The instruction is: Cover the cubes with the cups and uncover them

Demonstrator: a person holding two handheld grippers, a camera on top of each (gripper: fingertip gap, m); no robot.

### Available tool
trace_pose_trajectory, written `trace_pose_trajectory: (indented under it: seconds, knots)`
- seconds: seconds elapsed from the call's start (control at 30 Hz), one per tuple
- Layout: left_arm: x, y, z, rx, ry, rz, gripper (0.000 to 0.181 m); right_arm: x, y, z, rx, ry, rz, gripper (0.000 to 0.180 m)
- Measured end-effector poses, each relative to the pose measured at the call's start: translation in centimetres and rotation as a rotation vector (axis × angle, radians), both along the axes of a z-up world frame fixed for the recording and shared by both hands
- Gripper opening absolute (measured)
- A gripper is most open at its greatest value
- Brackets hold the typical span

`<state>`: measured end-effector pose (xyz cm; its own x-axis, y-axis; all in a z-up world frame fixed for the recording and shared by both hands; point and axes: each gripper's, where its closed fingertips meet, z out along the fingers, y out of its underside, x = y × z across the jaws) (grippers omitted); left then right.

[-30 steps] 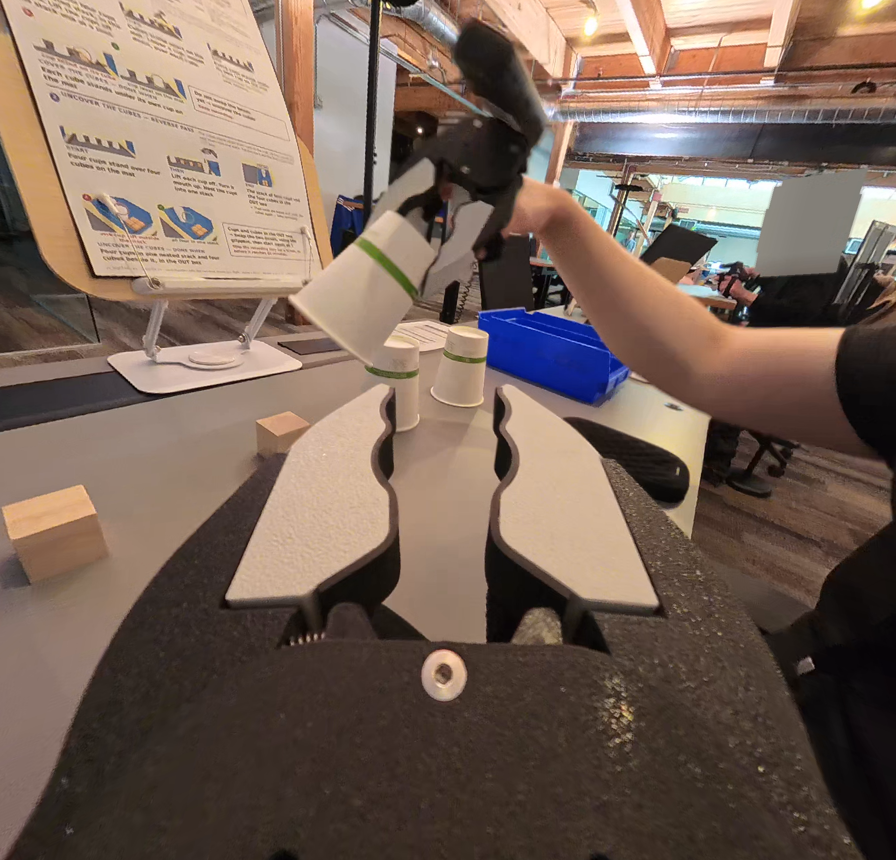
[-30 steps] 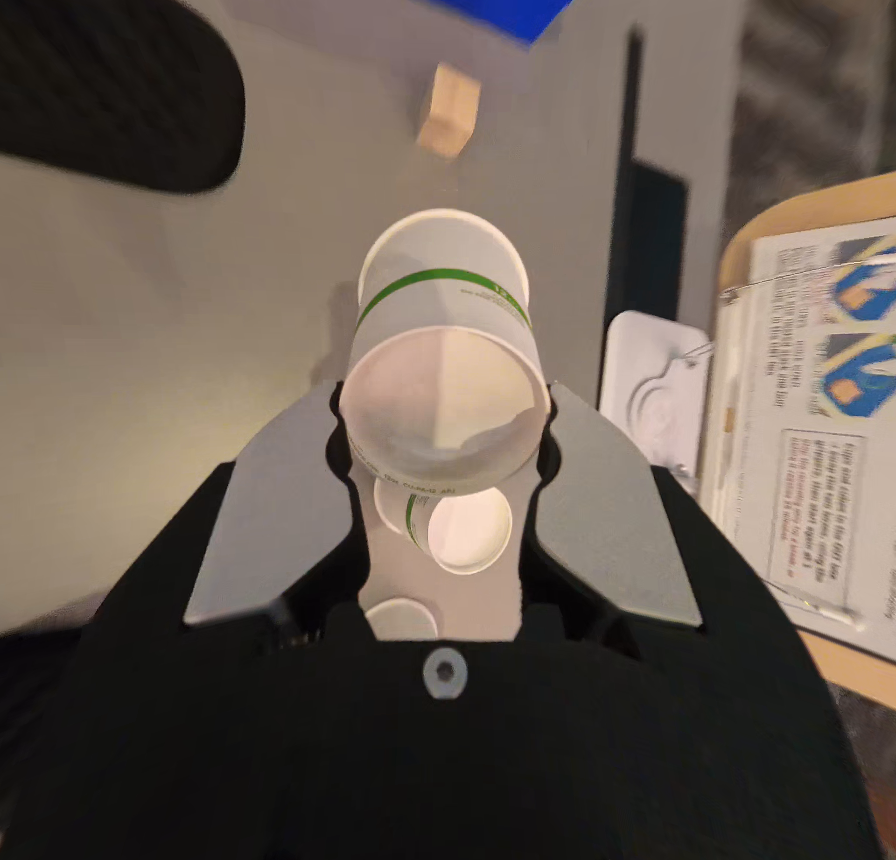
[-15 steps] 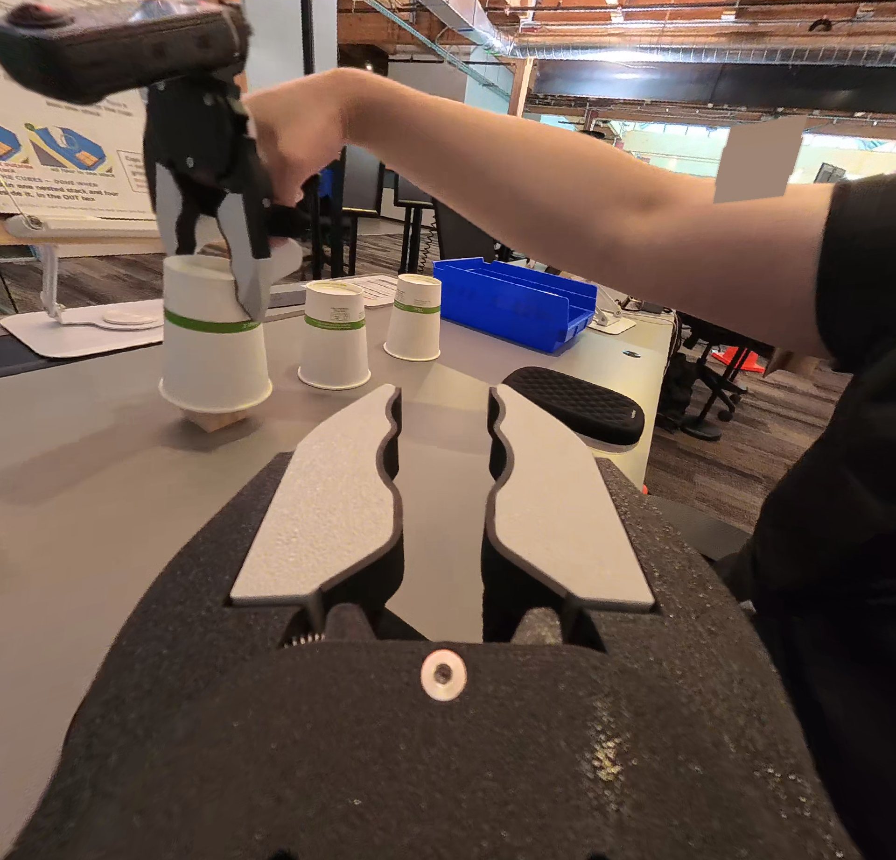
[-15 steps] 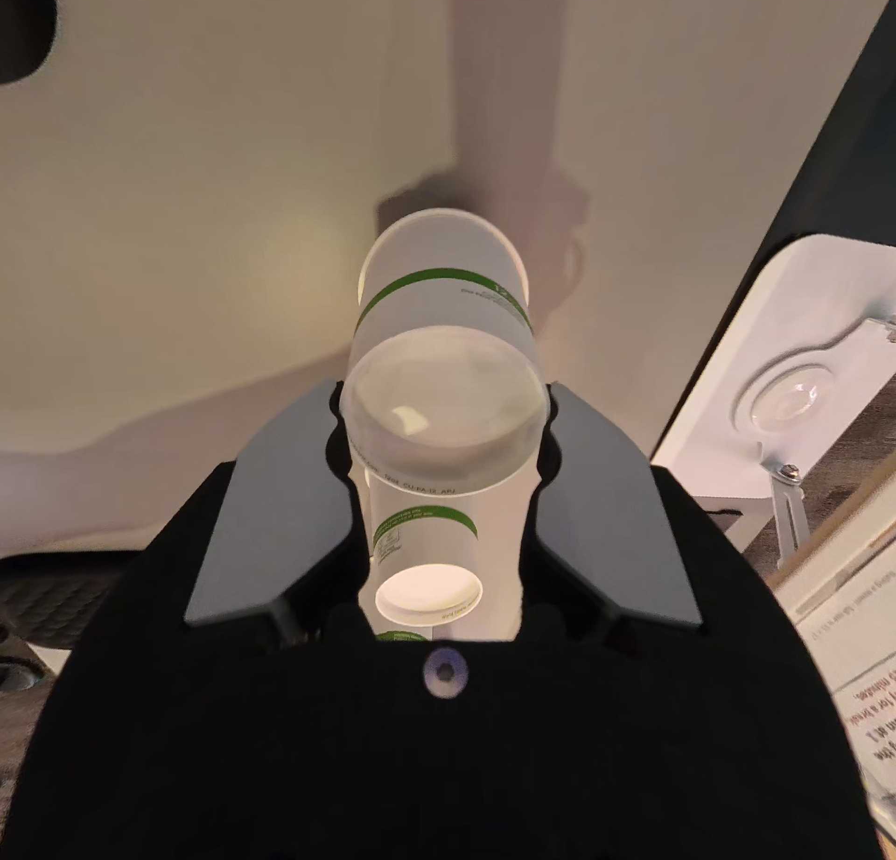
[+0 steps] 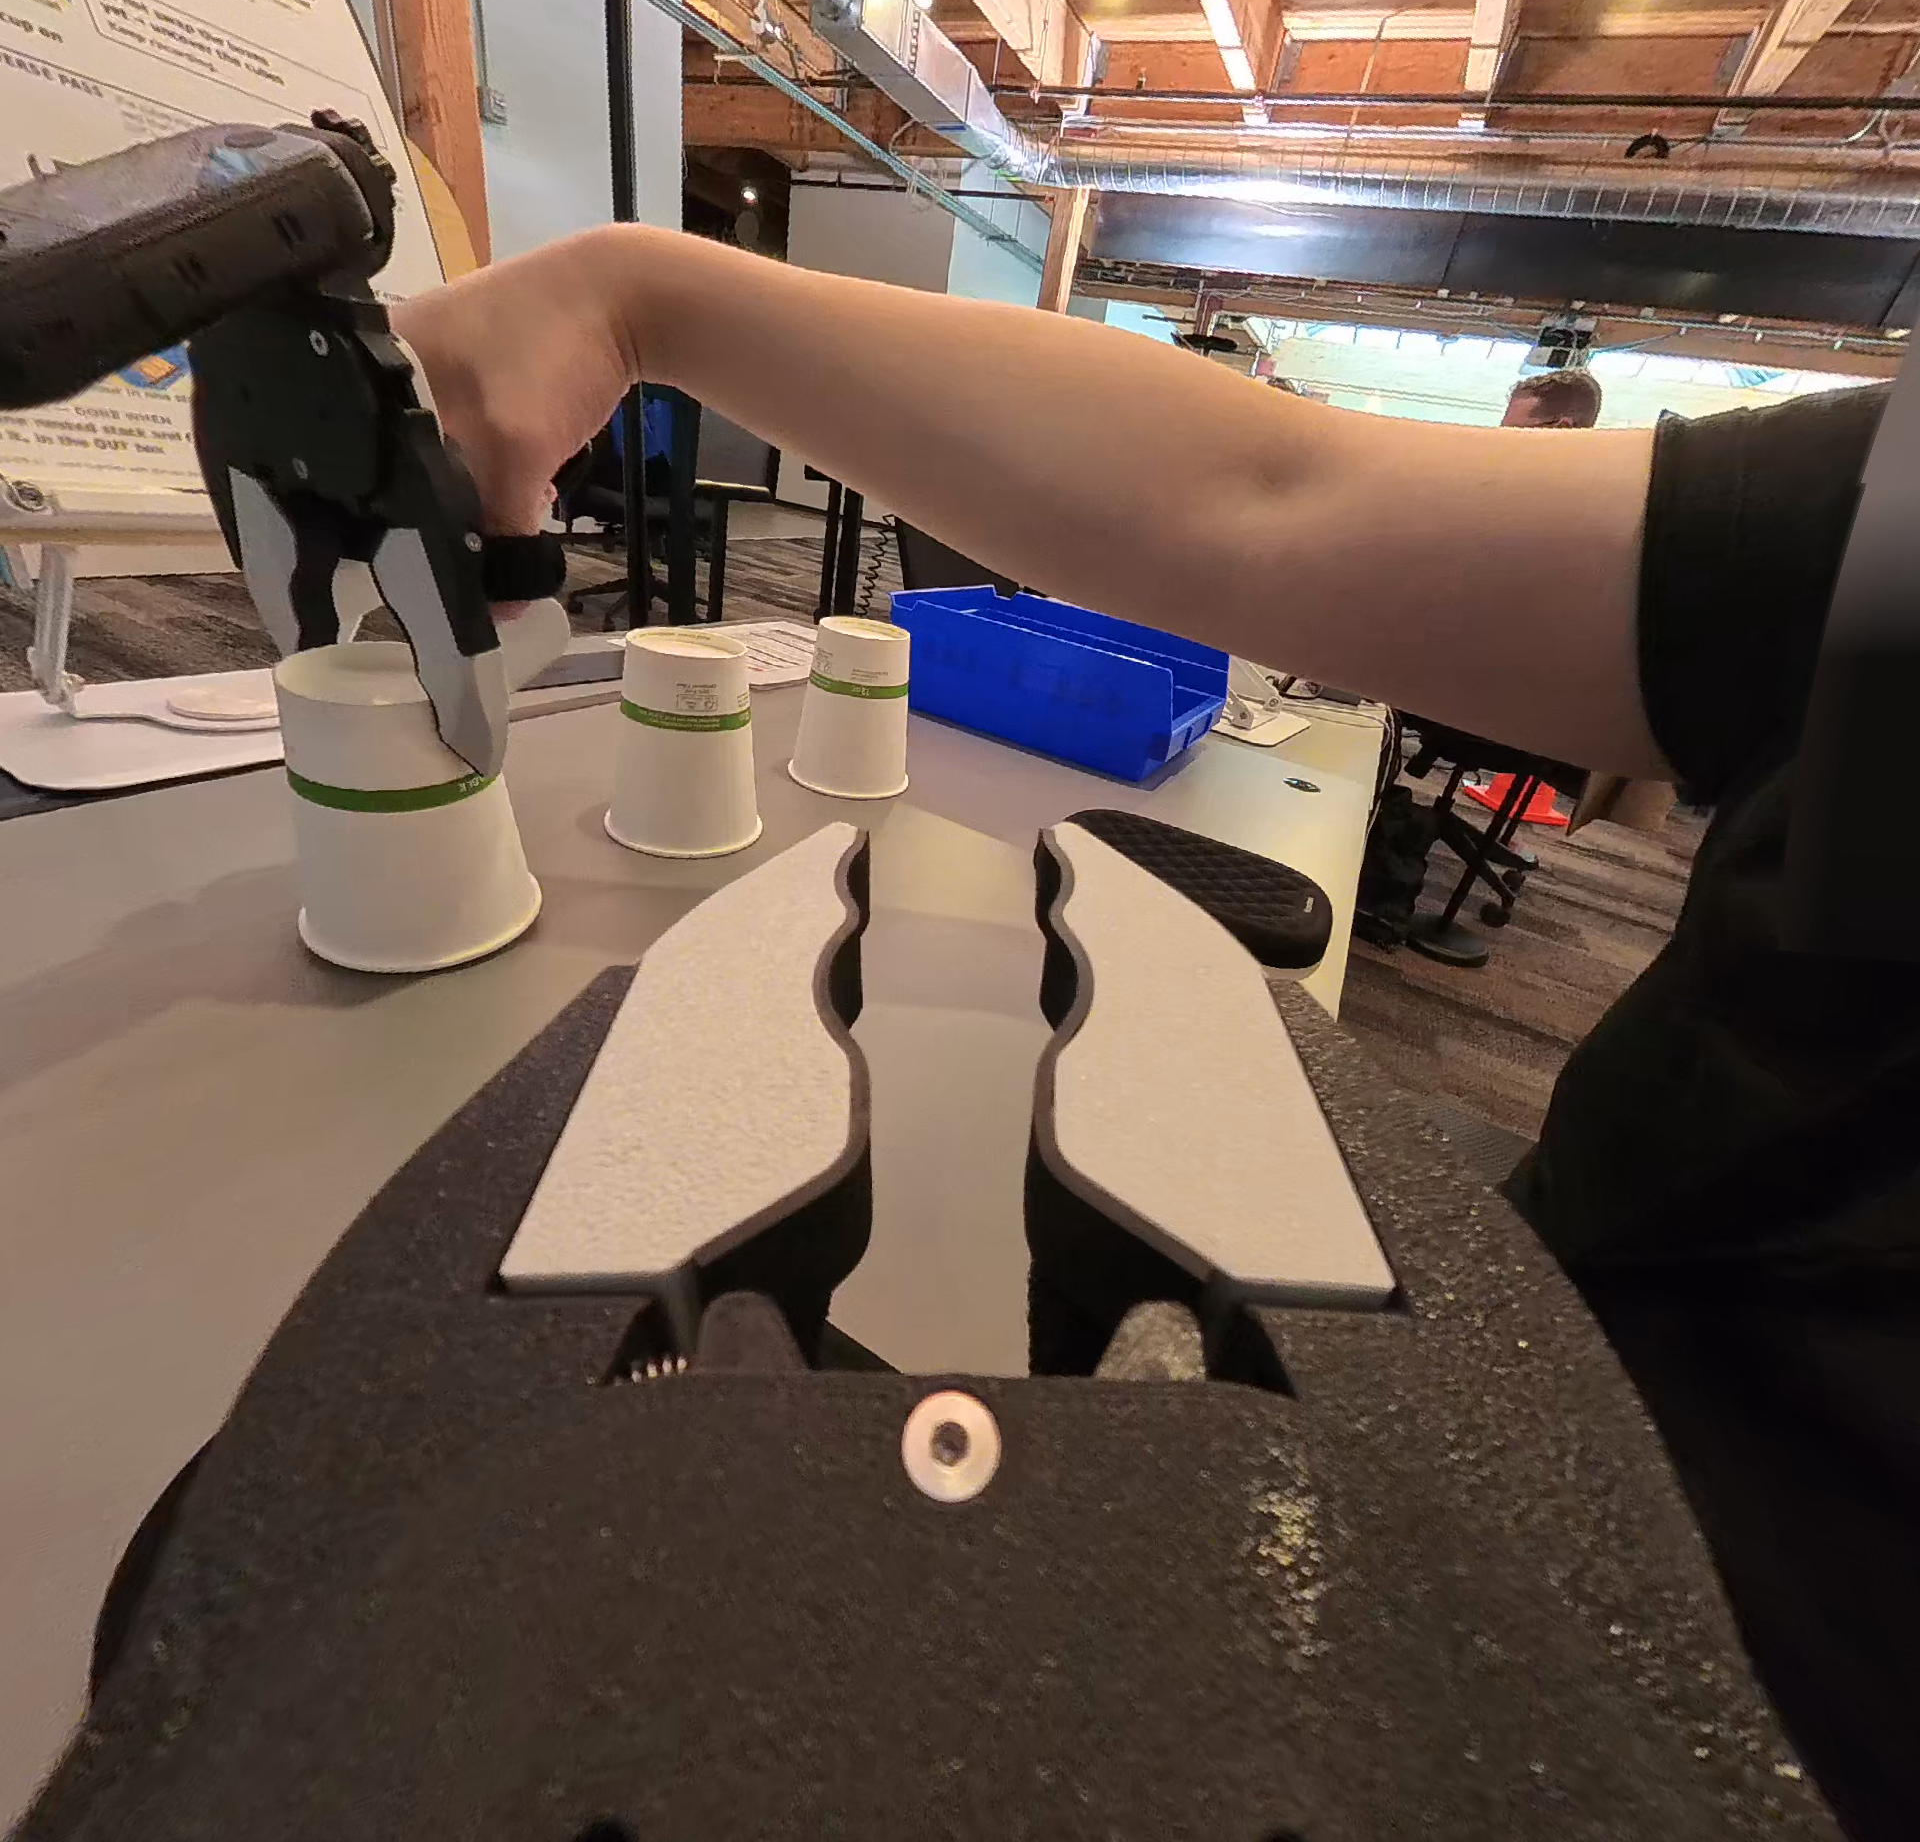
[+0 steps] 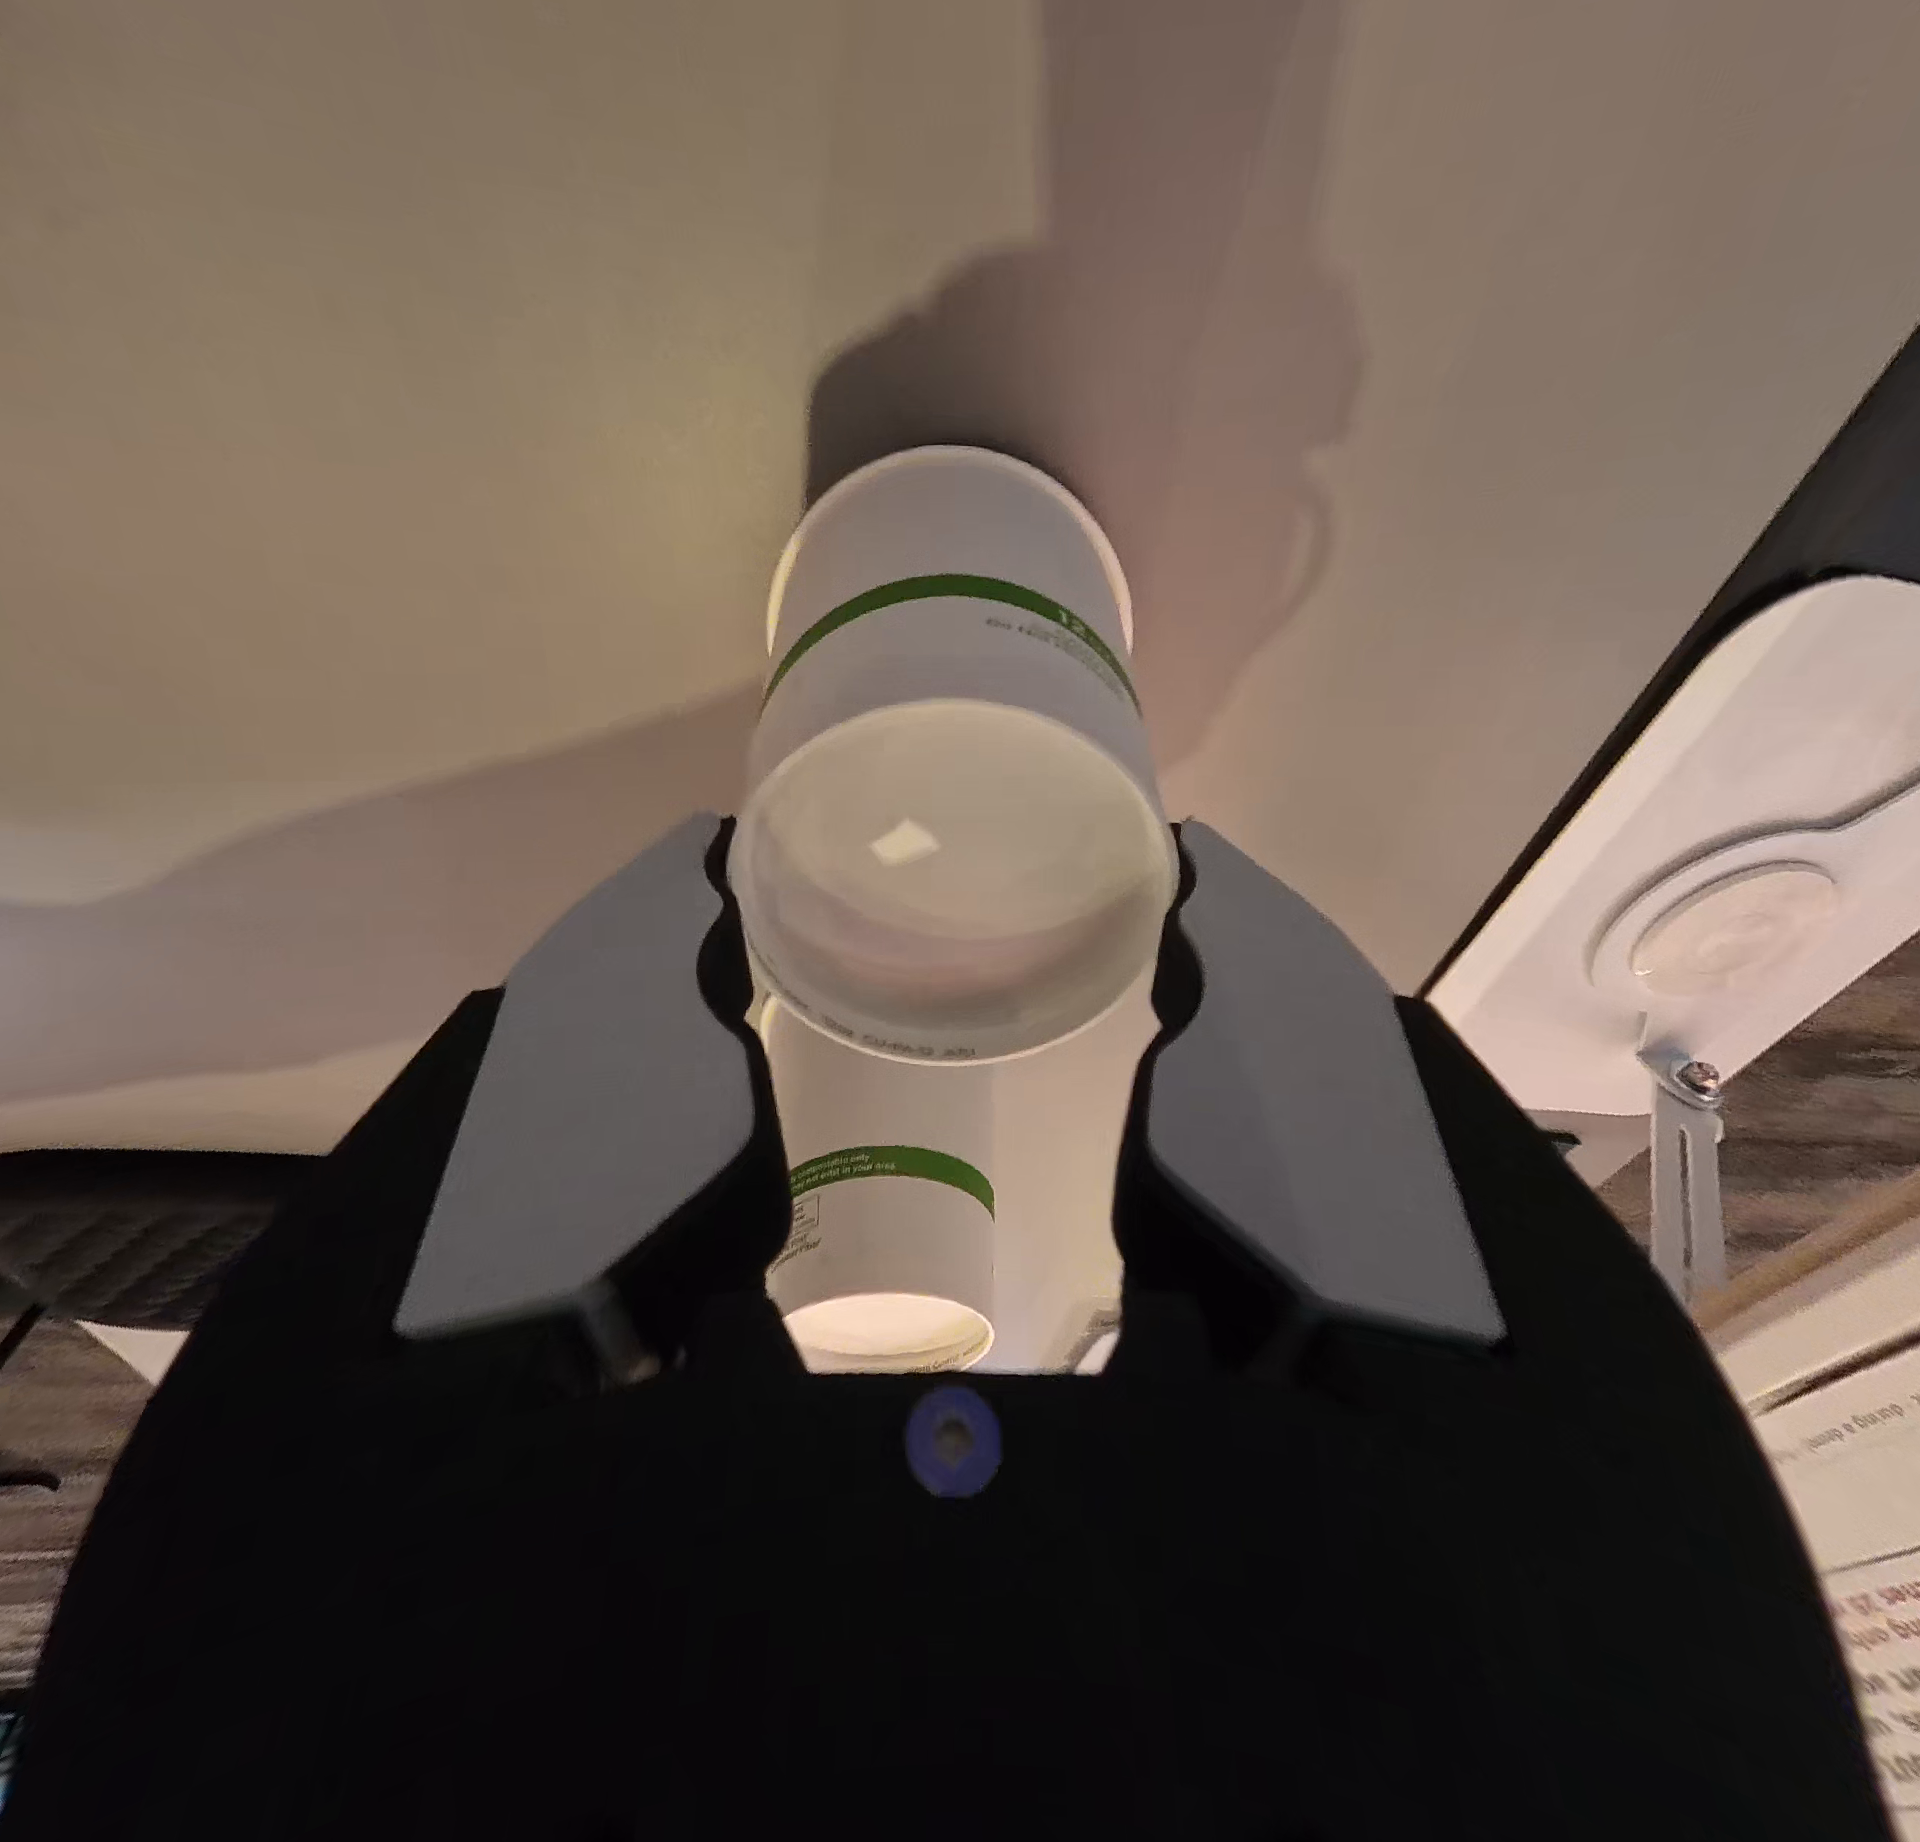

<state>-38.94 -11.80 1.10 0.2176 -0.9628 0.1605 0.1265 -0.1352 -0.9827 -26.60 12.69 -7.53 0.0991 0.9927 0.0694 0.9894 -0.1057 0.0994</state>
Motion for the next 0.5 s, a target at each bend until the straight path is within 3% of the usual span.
trace_pose_trajectory:
  seconds: [0.33, 0.5]
  knots:
    - [-1.3, 0.6, -0.6, -0.004, 0.069, 0.059, 0.039, -1.5, 0.1, 1.3, 0.062, 0.140, 0.025, 0.085]
    - [-6.6, 3.9, 0.7, 0.134, 0.324, 0.323, 0.039, -2.9, -1.2, 6.6, 0.242, 0.395, 0.106, 0.088]
